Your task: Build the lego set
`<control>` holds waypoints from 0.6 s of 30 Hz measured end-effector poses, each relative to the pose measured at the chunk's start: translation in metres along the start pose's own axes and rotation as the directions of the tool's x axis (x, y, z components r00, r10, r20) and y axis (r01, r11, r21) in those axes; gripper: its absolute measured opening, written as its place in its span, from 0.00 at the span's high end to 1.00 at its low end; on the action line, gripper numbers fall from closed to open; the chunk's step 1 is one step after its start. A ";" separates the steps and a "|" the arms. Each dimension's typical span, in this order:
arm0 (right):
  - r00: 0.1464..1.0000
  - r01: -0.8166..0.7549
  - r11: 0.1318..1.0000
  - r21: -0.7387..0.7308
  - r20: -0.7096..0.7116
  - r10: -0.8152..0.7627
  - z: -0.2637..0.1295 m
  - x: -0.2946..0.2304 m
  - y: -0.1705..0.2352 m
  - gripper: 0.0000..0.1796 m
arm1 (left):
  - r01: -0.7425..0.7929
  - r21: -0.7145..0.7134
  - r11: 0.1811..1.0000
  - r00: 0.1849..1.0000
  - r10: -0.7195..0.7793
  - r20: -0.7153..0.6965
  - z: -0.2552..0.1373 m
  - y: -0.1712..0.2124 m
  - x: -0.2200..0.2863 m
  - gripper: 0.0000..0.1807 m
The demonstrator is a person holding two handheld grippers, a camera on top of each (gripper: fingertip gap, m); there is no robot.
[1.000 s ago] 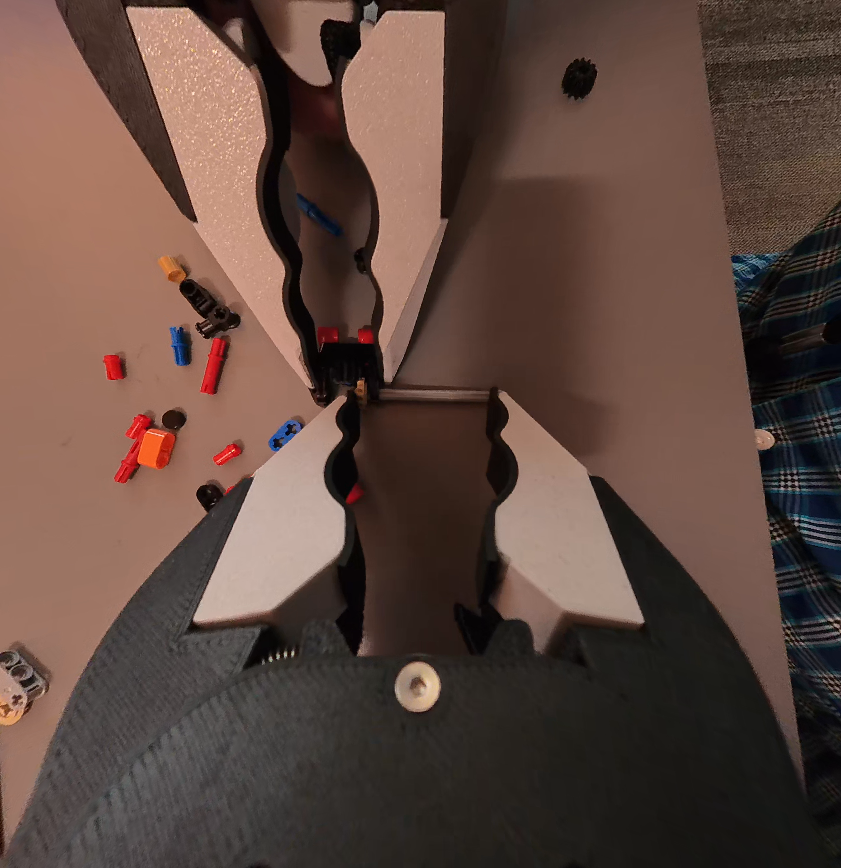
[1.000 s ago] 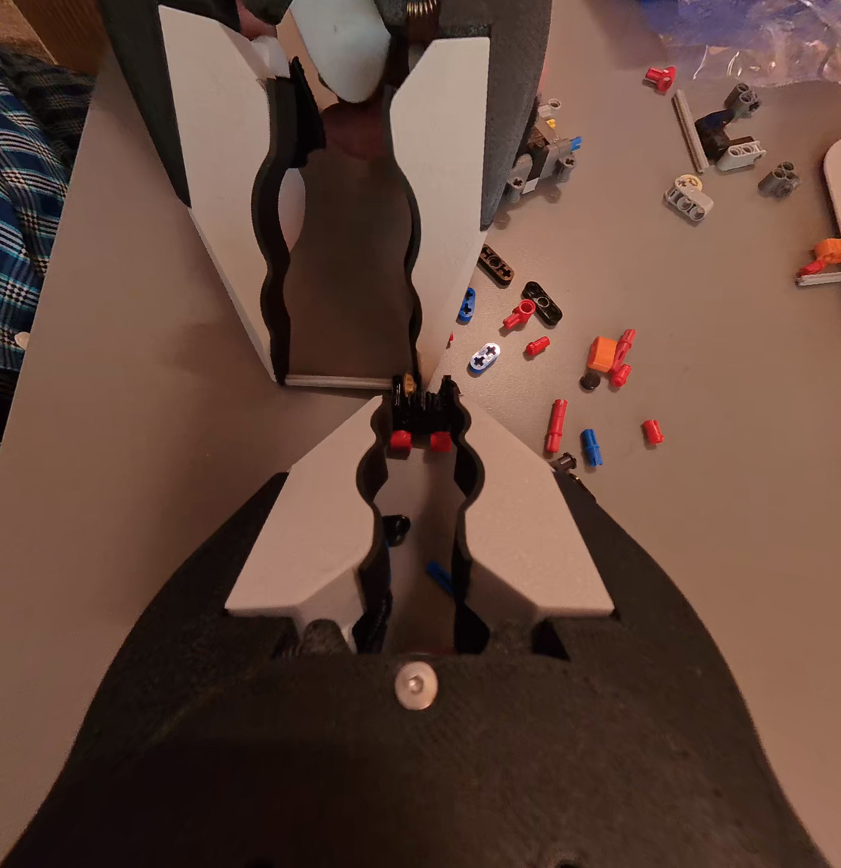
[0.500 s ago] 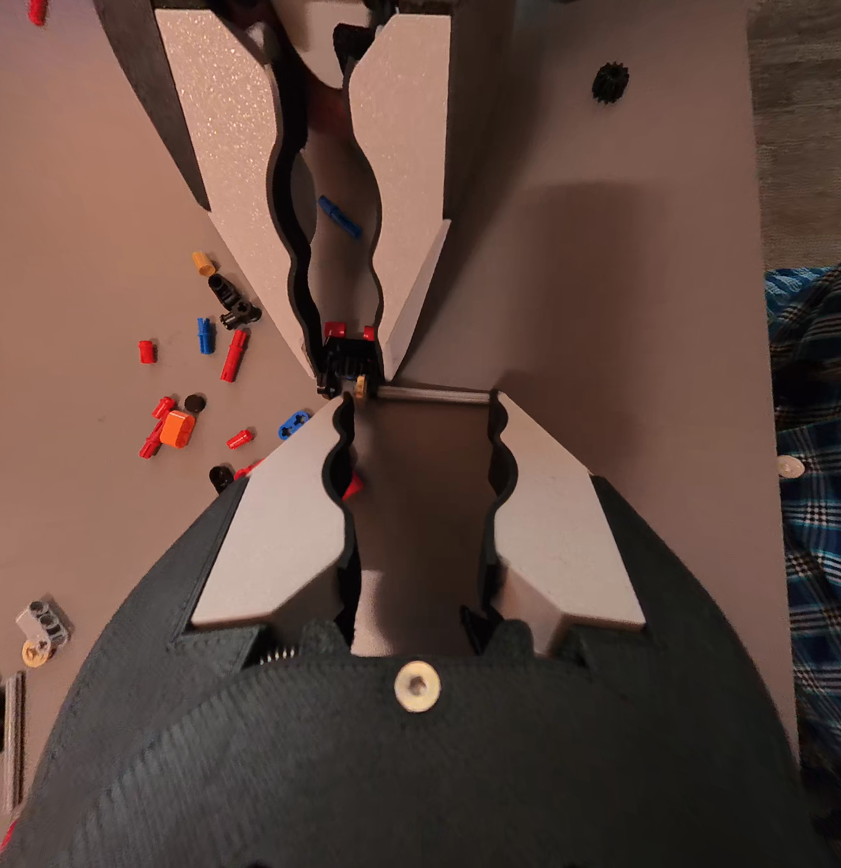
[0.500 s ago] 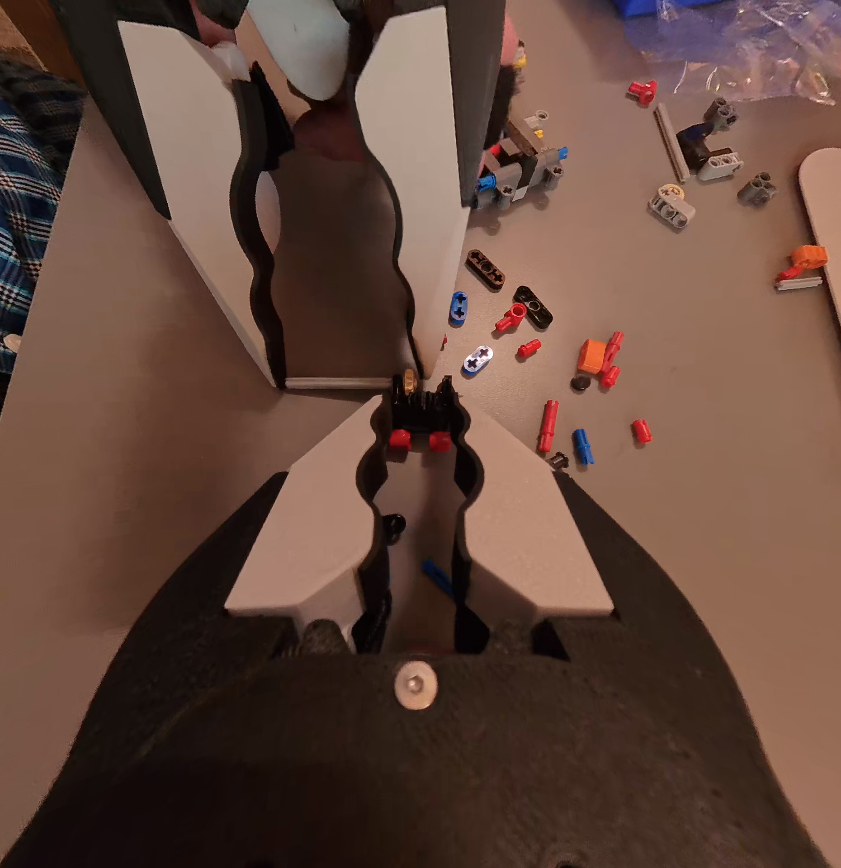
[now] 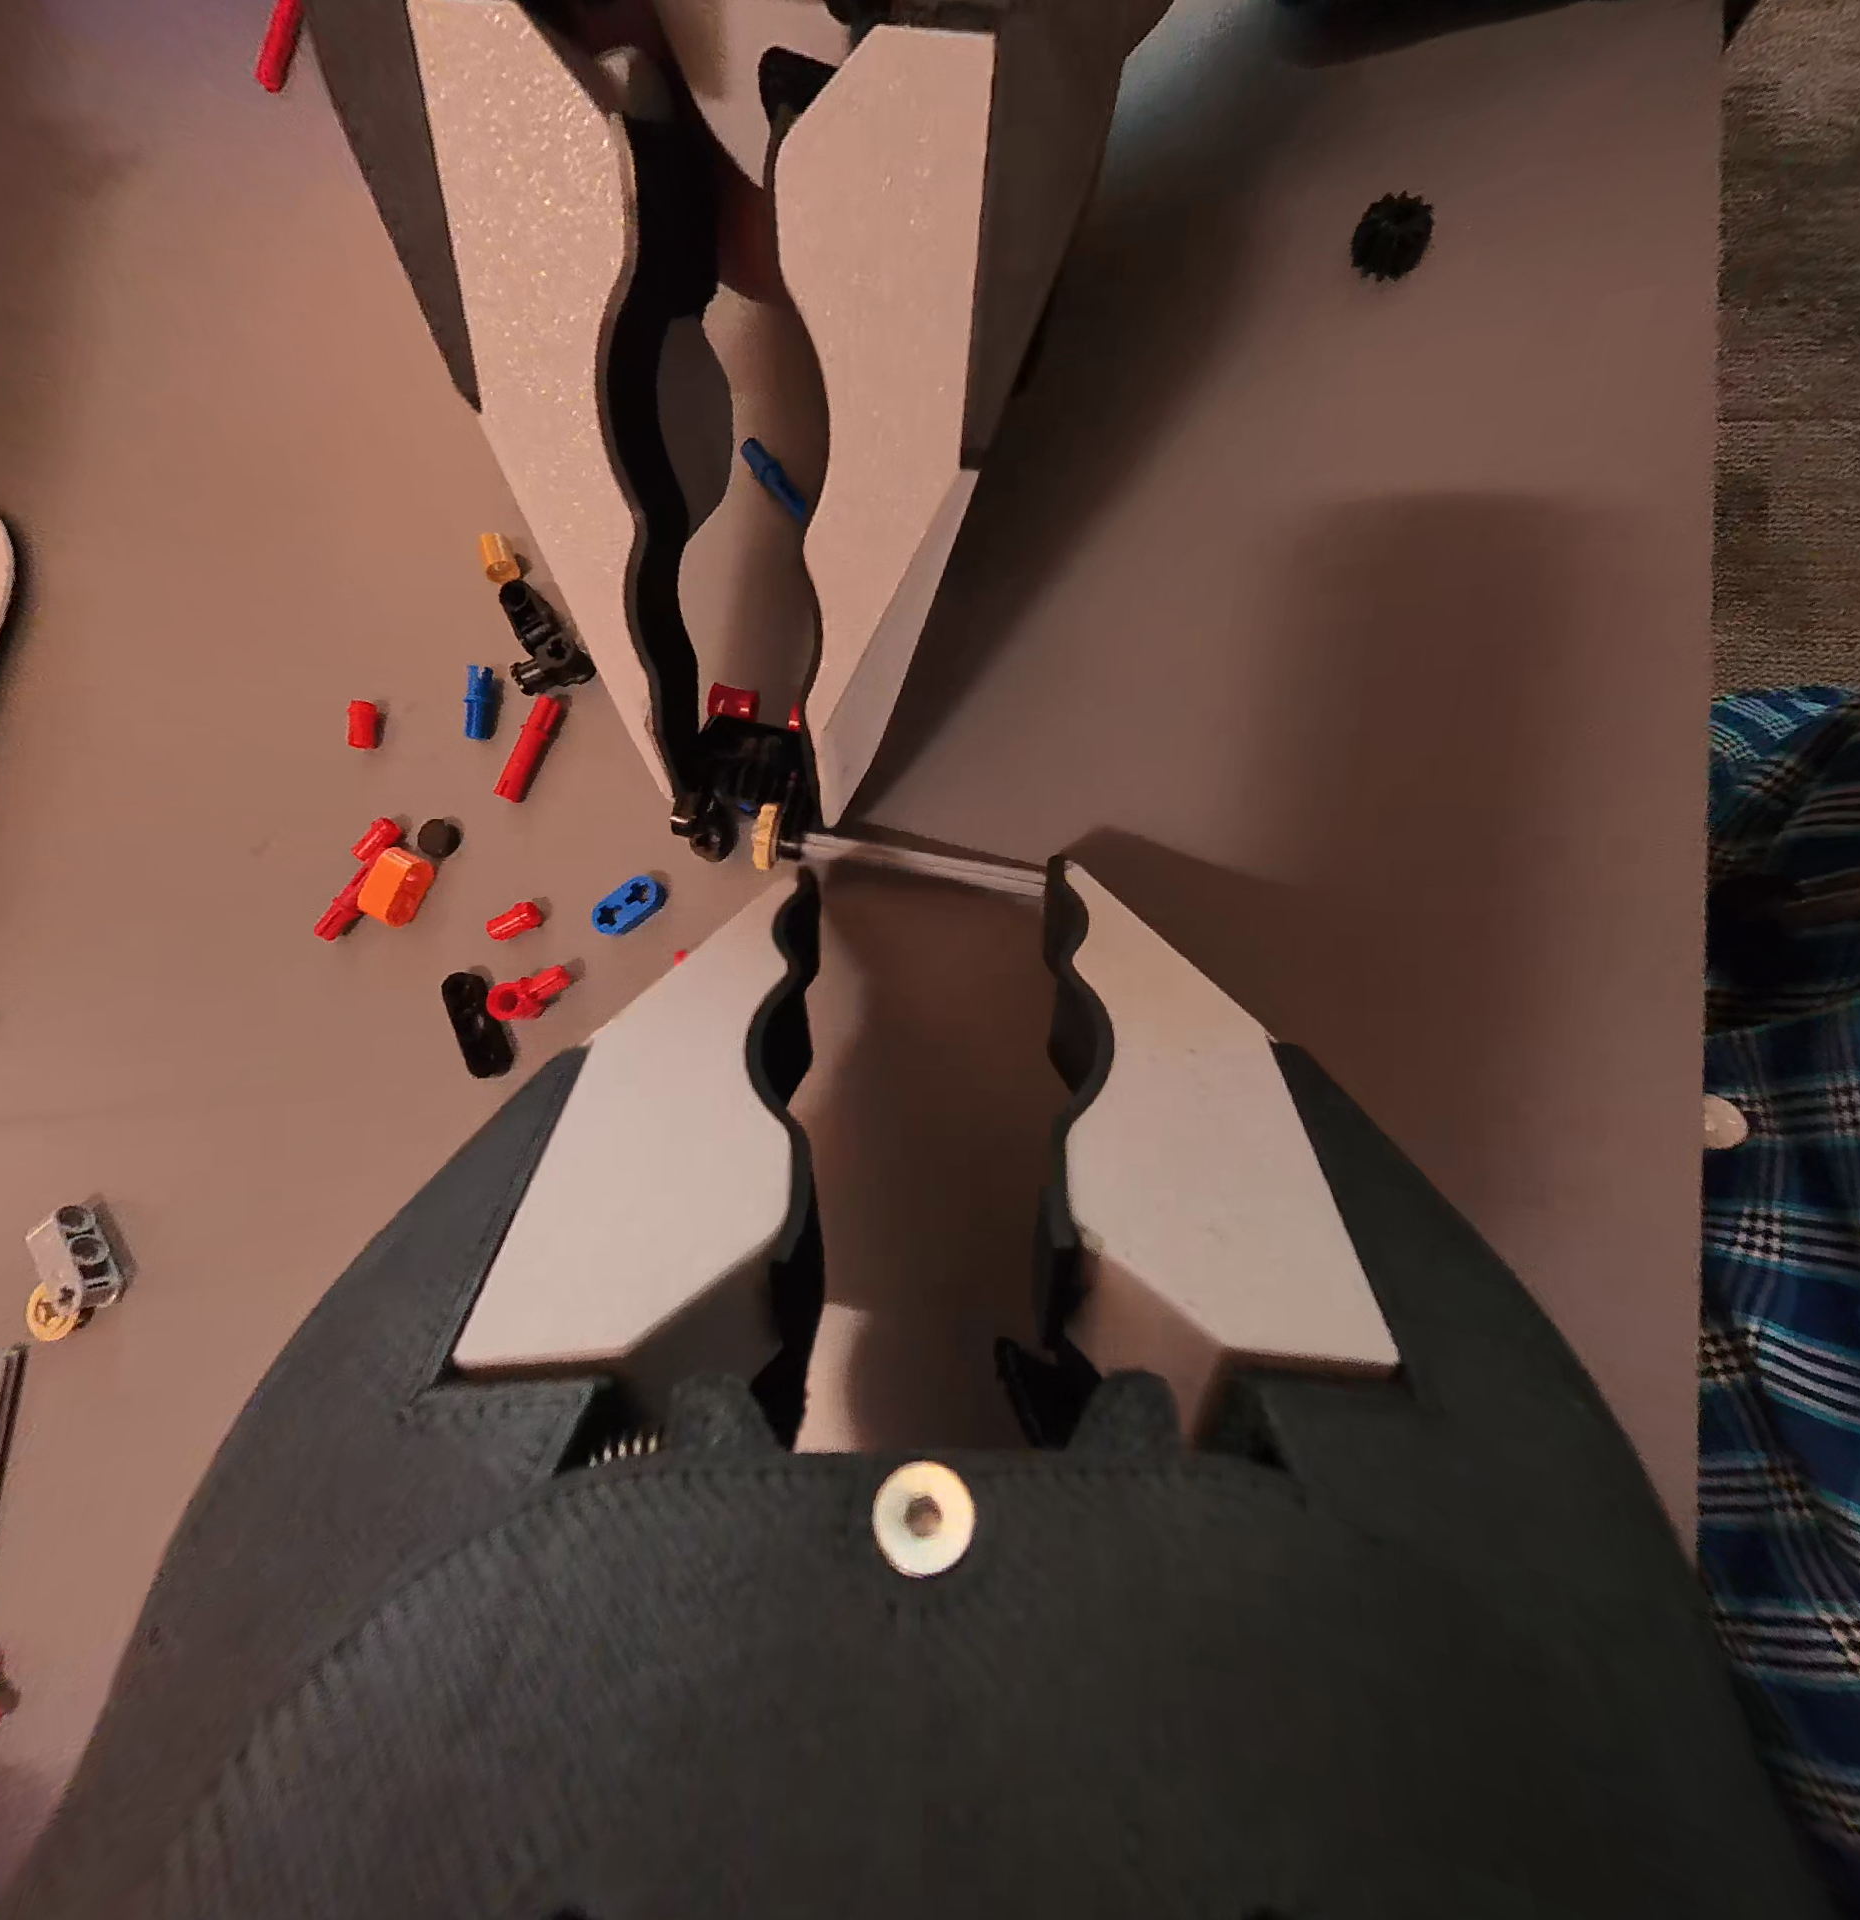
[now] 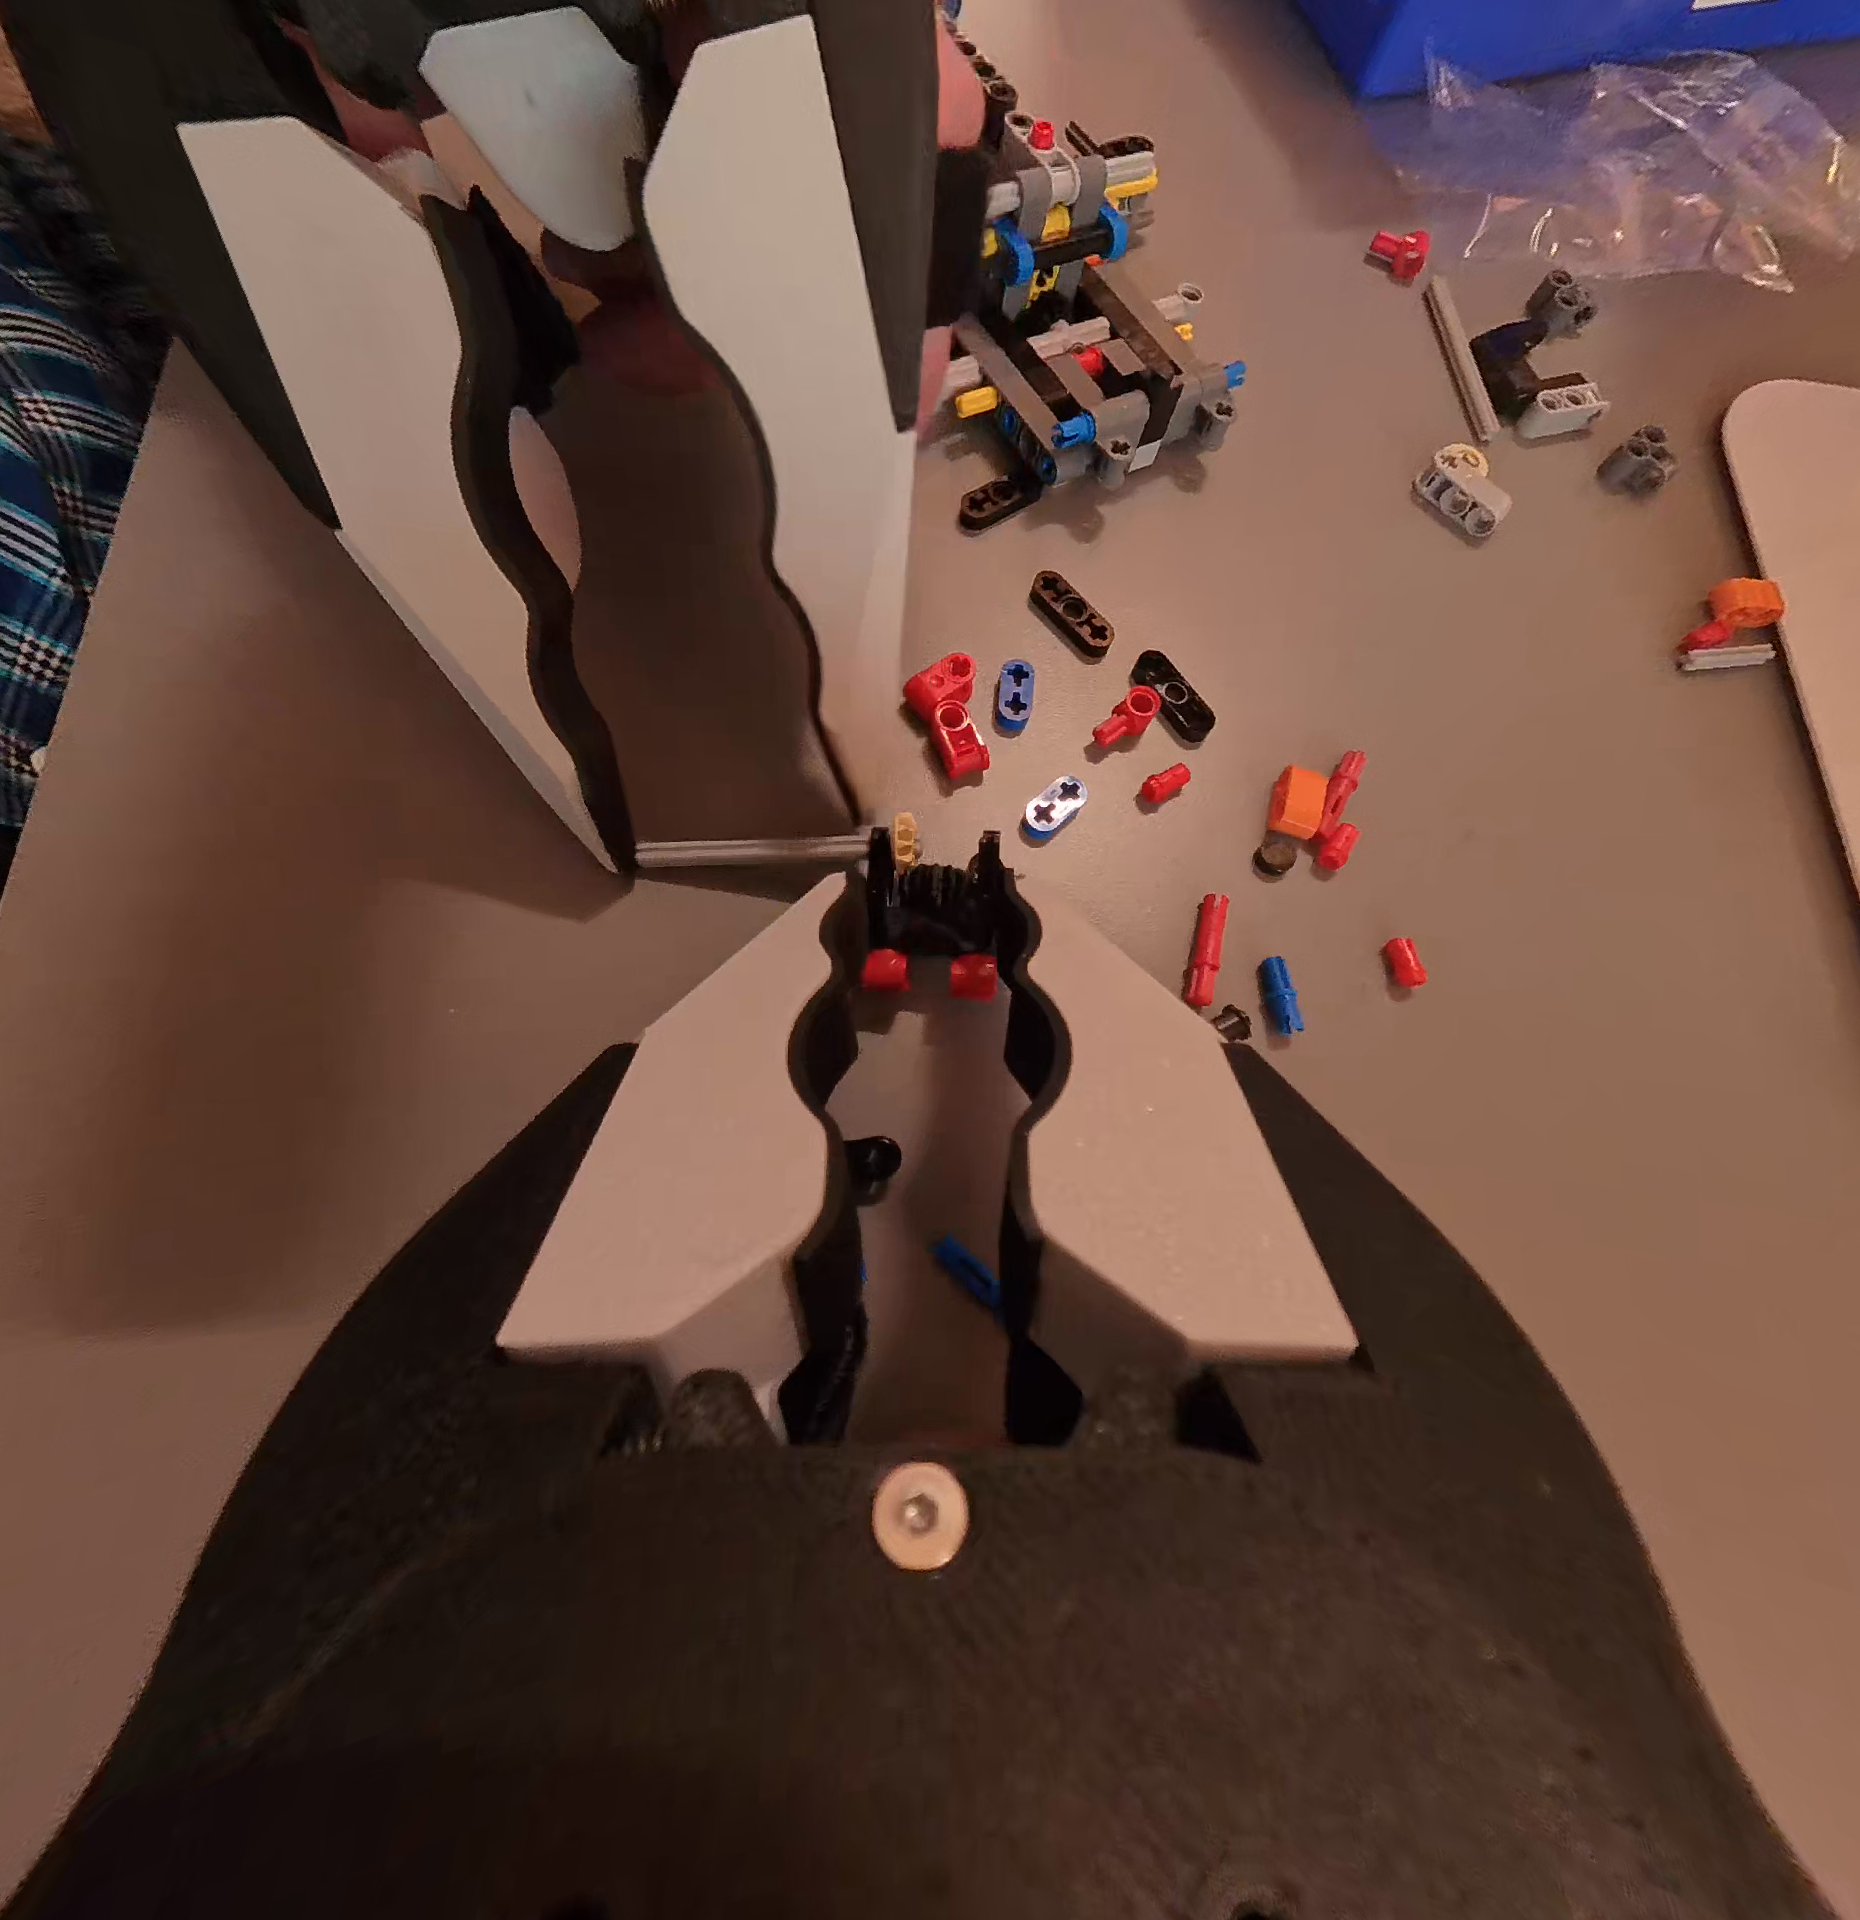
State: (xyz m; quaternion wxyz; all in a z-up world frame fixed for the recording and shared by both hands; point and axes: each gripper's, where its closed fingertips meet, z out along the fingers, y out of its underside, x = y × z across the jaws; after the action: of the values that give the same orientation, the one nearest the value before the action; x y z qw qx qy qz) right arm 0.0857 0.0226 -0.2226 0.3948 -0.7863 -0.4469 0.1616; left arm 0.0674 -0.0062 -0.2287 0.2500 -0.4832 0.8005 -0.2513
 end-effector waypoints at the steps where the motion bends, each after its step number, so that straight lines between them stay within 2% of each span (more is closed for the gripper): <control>1: 1.000 0.003 1.000 -0.004 -0.001 -0.003 0.000 0.000 0.001 0.88 | 0.003 -0.001 1.000 1.000 -0.003 -0.012 0.000 0.000 0.002 0.79; 6: 1.000 0.010 1.000 -0.022 0.009 -0.010 0.002 -0.002 0.003 0.88 | 0.026 0.008 1.000 0.994 -0.025 -0.105 0.000 0.001 0.011 0.87; 18: 1.000 -0.006 0.999 -0.033 0.024 0.006 0.003 -0.003 0.004 0.88 | 0.001 0.022 1.000 0.989 0.003 -0.150 0.000 0.002 0.011 0.87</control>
State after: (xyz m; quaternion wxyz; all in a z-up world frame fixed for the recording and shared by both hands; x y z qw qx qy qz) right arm 0.0850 0.0205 -0.2278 0.3760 -0.7920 -0.4518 0.1649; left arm 0.0612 -0.0150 -0.2317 0.1947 -0.4598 0.8144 -0.2956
